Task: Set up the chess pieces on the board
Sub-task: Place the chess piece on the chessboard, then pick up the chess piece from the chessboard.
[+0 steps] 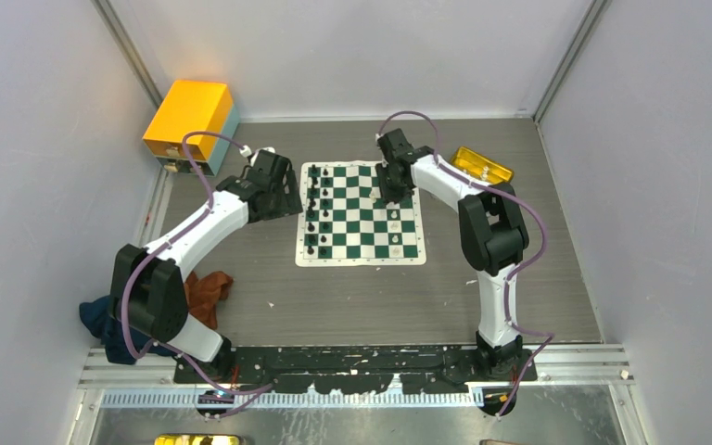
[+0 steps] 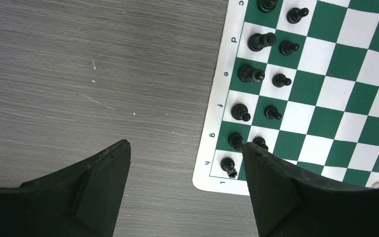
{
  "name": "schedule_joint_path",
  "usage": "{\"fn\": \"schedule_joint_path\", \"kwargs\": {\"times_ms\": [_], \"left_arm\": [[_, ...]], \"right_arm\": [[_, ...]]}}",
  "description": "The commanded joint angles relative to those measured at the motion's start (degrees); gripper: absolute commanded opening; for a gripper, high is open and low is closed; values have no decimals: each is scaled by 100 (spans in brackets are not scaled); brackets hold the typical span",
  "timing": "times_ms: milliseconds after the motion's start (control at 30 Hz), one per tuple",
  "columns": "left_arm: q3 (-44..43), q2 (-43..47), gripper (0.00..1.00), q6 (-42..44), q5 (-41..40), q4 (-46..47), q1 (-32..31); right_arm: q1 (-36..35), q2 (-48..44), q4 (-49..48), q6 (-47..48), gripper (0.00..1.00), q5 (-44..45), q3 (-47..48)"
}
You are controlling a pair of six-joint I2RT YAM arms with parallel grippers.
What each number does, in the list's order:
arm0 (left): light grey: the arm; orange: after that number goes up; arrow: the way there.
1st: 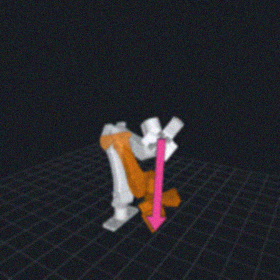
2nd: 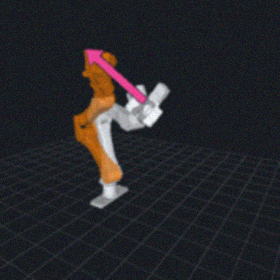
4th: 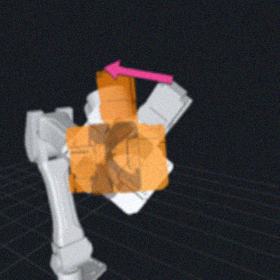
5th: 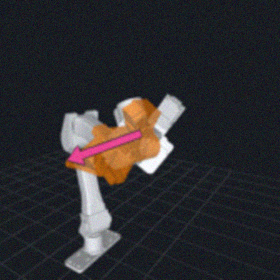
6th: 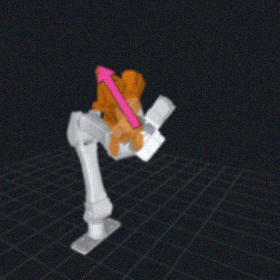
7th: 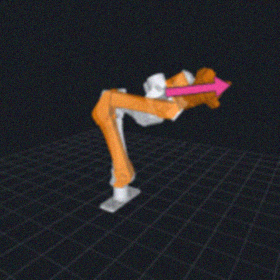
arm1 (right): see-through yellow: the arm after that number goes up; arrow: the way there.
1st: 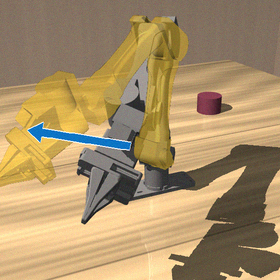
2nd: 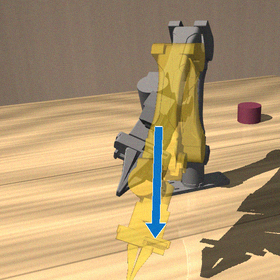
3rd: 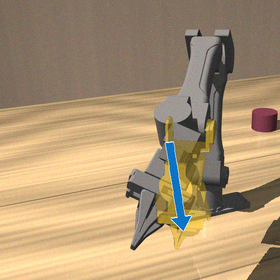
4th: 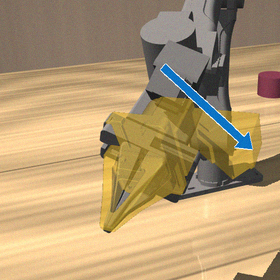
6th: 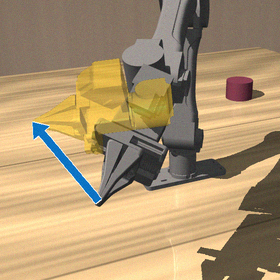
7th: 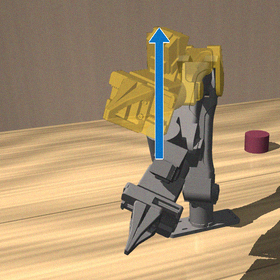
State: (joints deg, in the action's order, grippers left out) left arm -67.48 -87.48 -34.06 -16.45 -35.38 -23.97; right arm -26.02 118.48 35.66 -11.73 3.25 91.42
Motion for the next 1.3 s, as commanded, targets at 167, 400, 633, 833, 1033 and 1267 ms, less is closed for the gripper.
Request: {"fn": "schedule_joint_path", "kwargs": {"times_ms": [167,400,633,833,1033,1267], "left_arm": [[-217,-2,84,12,-64,198,24],[-217,-11,84,-1,-78,189,24],[-221,-32,84,5,-78,195,24],[-221,-42,84,6,-87,200,32],[-213,-59,84,22,-65,206,71],[-213,-98,84,21,-26,245,102]], "right_arm": [[-6,144,-33,219,37,-534,772],[-49,408,-10,261,37,-647,1107],[-76,606,44,276,37,-677,1295],[-88,734,63,301,37,-701,1393],[-124,873,134,332,37,-707,1523],[-136,952,181,360,36,-680,1582]]}}
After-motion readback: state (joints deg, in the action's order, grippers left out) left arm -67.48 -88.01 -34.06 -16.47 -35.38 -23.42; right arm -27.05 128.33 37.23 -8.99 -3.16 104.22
